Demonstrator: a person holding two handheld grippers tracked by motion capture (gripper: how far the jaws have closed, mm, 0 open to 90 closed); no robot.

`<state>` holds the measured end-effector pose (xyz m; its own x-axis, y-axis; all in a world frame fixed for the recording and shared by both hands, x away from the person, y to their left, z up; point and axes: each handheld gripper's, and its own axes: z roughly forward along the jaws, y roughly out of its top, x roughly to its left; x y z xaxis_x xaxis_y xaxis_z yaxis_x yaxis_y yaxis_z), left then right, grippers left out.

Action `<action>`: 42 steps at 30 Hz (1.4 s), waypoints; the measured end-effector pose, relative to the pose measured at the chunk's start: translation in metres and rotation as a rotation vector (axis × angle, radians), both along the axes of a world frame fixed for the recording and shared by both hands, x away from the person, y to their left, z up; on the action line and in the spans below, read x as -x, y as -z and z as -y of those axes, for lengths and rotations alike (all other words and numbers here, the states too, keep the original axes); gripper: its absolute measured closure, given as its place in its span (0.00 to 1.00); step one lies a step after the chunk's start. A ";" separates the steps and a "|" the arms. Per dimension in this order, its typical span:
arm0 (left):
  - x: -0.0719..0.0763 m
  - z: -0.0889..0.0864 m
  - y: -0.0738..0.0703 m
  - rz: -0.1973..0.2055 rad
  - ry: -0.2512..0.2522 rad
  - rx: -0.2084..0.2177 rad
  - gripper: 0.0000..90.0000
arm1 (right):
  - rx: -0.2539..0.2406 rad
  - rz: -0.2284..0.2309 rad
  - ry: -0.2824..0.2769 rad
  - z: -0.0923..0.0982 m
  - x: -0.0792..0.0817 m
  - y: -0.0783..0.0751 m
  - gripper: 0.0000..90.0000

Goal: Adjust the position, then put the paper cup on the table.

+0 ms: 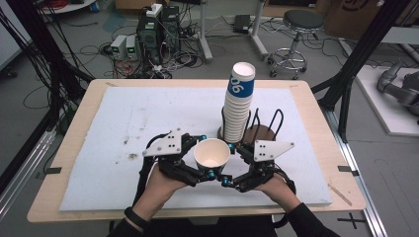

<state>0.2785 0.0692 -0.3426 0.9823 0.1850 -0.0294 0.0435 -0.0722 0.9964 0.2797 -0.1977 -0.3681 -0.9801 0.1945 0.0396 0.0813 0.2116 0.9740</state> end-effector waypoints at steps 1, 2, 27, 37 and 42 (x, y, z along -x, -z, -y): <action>0.000 -0.001 0.000 0.002 -0.004 -0.002 0.24 | -0.001 0.001 0.005 0.002 -0.001 0.000 0.23; -0.001 -0.002 0.001 0.002 -0.007 -0.002 0.24 | -0.001 -0.001 0.010 0.003 -0.001 0.000 0.23; -0.009 -0.049 0.019 0.020 -0.161 -0.018 0.24 | -0.007 0.022 0.210 0.050 -0.014 0.001 0.23; -0.007 -0.058 0.021 0.018 -0.207 0.000 0.24 | -0.051 0.029 0.270 0.067 -0.010 0.003 0.23; -0.004 -0.055 0.015 0.026 -0.190 0.002 0.23 | -0.064 0.049 0.285 0.070 -0.009 -0.002 0.23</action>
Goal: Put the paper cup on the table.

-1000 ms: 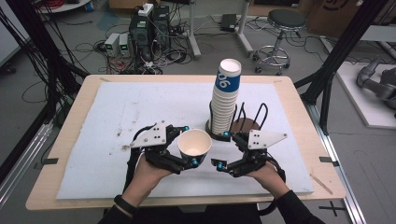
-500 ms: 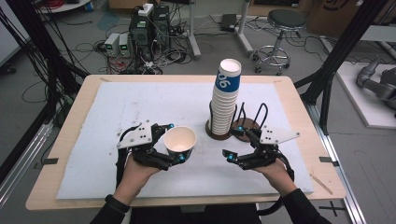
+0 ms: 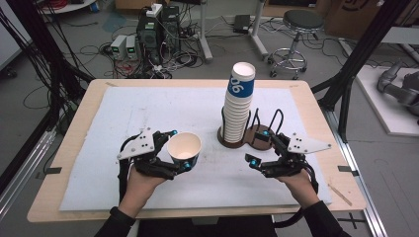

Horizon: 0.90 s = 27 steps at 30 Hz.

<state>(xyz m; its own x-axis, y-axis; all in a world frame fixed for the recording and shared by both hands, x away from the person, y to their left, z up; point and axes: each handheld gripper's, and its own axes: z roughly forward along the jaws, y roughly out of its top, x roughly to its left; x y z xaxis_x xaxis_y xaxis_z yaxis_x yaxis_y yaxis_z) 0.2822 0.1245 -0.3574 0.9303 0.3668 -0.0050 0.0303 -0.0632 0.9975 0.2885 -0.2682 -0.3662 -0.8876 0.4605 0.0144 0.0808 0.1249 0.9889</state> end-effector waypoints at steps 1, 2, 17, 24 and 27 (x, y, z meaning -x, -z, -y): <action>0.000 0.000 -0.001 0.002 -0.002 -0.001 0.23 | 0.003 0.001 0.001 0.000 0.000 0.000 0.23; 0.000 0.000 -0.002 0.003 -0.008 -0.008 0.23 | 0.007 0.000 0.004 0.000 0.000 0.000 0.23; -0.003 -0.014 -0.007 0.010 -0.101 -0.023 0.22 | 0.053 0.013 0.028 0.005 -0.003 0.005 0.23; -0.010 -0.019 -0.011 0.014 -0.168 -0.021 0.22 | 0.058 0.004 0.045 0.010 -0.005 0.006 0.23; -0.013 -0.022 -0.012 0.008 -0.188 -0.022 0.22 | 0.053 0.000 0.067 0.013 -0.007 0.006 0.23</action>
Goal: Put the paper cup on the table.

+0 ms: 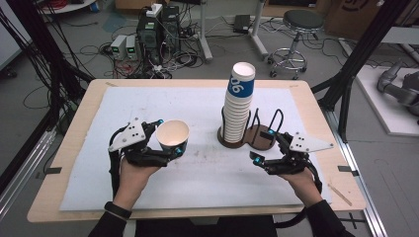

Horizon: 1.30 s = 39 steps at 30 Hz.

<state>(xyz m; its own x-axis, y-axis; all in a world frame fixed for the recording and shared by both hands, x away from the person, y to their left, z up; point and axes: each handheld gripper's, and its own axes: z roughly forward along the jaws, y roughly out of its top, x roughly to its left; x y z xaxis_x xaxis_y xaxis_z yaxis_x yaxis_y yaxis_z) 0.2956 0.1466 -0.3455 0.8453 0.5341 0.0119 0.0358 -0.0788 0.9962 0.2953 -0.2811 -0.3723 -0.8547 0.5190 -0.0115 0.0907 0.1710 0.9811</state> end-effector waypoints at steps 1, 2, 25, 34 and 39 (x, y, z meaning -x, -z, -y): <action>-0.001 -0.001 0.000 -0.003 -0.009 0.000 0.22 | -0.006 -0.007 0.004 0.001 0.000 0.000 0.23; -0.002 -0.001 0.000 -0.003 -0.014 0.000 0.22 | -0.008 -0.008 0.010 0.002 -0.001 0.000 0.23; -0.035 -0.035 0.004 0.026 -0.218 -0.023 0.22 | -0.004 -0.033 0.057 0.006 -0.004 0.004 0.23; -0.052 -0.050 0.021 0.033 -0.317 -0.025 0.22 | 0.002 -0.047 0.097 0.011 -0.005 0.005 0.23; -0.060 -0.058 0.029 0.022 -0.353 -0.009 0.22 | 0.006 -0.050 0.105 0.011 -0.006 0.007 0.23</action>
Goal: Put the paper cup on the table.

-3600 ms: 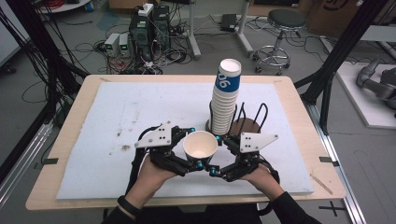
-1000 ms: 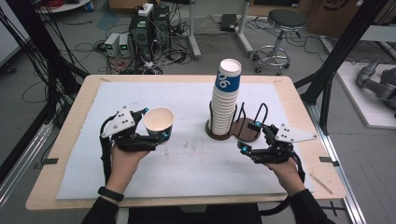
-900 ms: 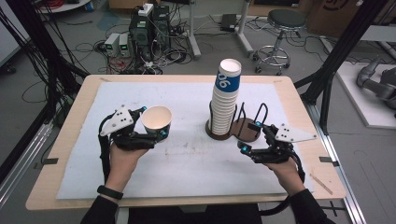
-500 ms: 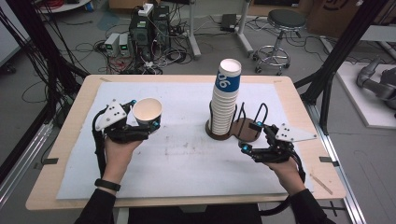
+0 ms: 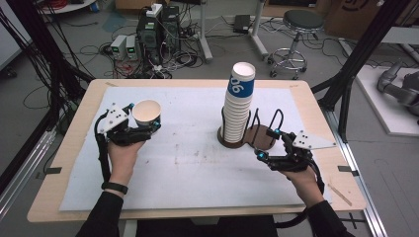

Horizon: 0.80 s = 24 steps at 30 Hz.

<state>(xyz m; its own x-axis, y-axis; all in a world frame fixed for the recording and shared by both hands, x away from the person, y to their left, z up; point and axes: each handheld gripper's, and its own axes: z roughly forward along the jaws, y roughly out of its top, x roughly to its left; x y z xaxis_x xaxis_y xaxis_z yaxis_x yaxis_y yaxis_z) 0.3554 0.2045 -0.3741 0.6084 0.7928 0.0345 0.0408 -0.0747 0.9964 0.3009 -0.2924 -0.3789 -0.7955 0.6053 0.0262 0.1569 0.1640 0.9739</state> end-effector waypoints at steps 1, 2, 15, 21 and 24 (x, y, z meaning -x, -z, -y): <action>-0.002 -0.002 0.002 -0.001 -0.001 0.011 0.22 | 0.001 0.000 0.002 0.000 0.000 0.000 0.23; -0.004 -0.003 0.004 -0.006 0.004 0.026 0.22 | 0.000 -0.002 0.003 0.000 0.000 0.000 0.23; -0.031 -0.010 0.029 -0.072 -0.051 0.077 0.22 | 0.011 -0.008 0.016 0.002 0.001 0.005 0.23; -0.041 -0.011 0.039 -0.071 -0.085 0.074 0.23 | 0.010 -0.004 0.019 0.004 0.000 0.005 0.23; -0.044 -0.012 0.043 -0.084 -0.091 0.072 0.23 | 0.009 -0.009 0.017 0.003 0.000 0.005 0.23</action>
